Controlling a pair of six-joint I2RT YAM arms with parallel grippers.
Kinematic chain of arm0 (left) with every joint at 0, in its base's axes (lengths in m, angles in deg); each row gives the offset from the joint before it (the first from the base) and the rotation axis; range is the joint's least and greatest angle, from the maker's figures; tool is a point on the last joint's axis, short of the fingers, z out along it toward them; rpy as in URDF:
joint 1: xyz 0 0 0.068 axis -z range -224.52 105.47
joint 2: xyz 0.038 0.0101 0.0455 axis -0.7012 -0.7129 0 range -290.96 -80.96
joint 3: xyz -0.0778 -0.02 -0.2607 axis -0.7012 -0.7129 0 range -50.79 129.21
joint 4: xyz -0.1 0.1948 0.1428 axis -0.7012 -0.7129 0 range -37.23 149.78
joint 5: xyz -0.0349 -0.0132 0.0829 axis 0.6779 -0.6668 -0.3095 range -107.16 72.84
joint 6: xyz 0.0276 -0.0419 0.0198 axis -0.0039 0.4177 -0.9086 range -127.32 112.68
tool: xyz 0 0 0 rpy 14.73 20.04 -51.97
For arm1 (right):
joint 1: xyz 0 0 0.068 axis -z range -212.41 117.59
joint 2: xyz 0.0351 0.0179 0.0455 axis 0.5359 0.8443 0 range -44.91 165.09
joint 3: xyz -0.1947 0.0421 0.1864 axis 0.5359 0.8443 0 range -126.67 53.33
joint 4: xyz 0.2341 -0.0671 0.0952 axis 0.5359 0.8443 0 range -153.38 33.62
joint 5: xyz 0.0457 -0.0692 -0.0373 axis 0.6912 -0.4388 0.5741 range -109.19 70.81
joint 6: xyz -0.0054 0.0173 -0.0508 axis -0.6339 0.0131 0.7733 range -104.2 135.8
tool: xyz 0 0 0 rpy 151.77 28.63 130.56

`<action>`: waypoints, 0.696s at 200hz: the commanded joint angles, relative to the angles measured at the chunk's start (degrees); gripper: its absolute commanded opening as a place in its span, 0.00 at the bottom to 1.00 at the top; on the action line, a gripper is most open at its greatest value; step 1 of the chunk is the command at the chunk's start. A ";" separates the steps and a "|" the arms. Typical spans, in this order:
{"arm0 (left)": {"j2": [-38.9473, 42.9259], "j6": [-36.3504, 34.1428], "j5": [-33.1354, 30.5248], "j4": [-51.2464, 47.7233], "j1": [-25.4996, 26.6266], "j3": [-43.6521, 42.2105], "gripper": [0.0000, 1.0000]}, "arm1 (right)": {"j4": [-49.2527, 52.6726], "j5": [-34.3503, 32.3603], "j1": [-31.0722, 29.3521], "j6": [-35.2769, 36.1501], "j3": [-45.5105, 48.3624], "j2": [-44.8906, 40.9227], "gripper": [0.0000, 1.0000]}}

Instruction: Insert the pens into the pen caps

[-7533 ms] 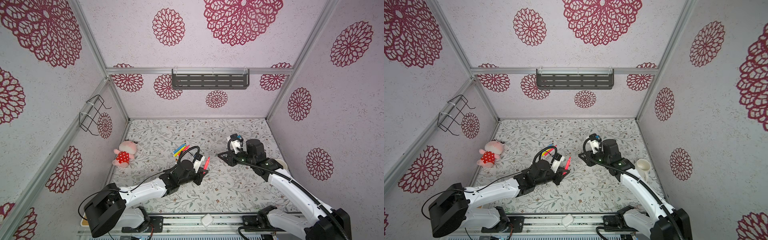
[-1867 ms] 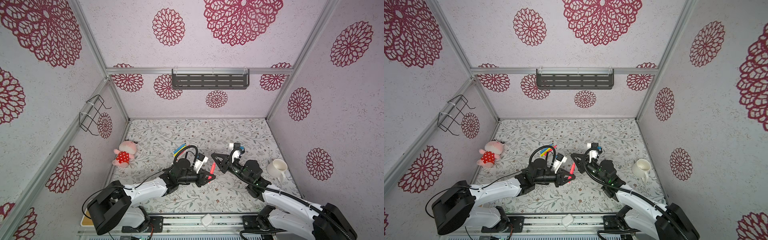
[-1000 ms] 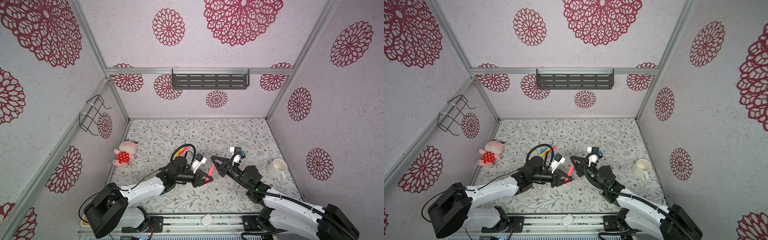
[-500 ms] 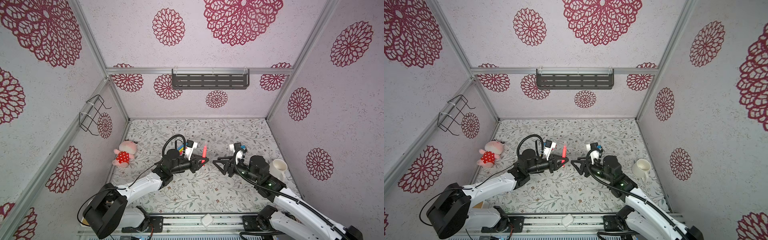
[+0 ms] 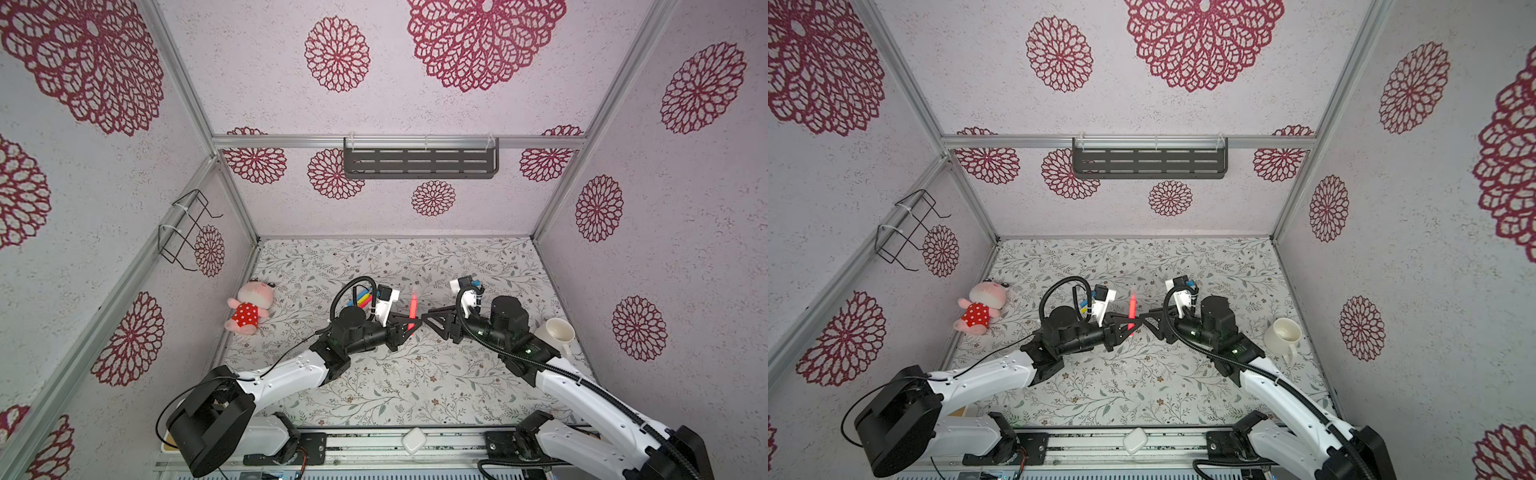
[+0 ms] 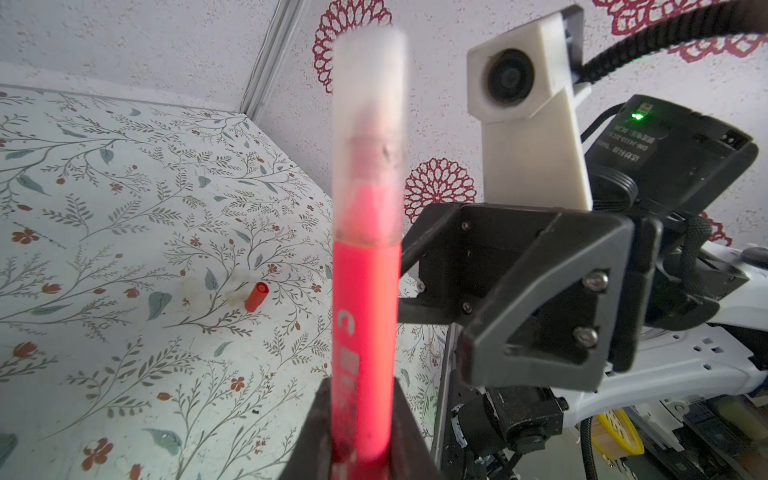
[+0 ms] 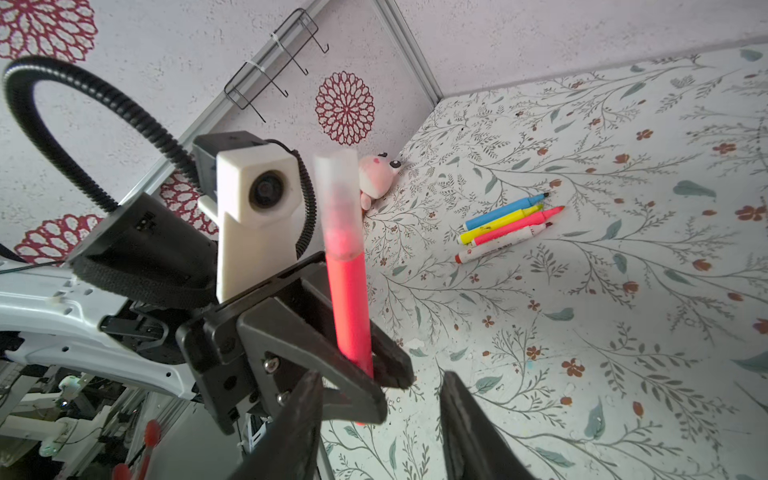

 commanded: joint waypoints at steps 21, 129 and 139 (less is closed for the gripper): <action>-0.28 -1.28 -2.62 1.16 1.96 -0.68 0.00 | -5.42 2.83 -0.28 0.07 -3.48 1.74 0.46; -1.36 -2.15 -3.34 -1.01 2.69 0.90 0.00 | -6.92 7.28 -1.44 -0.34 -5.09 6.92 0.23; -1.34 -2.04 -3.37 -0.97 2.67 0.90 0.00 | -7.17 7.16 -1.46 -0.45 -4.98 7.14 0.23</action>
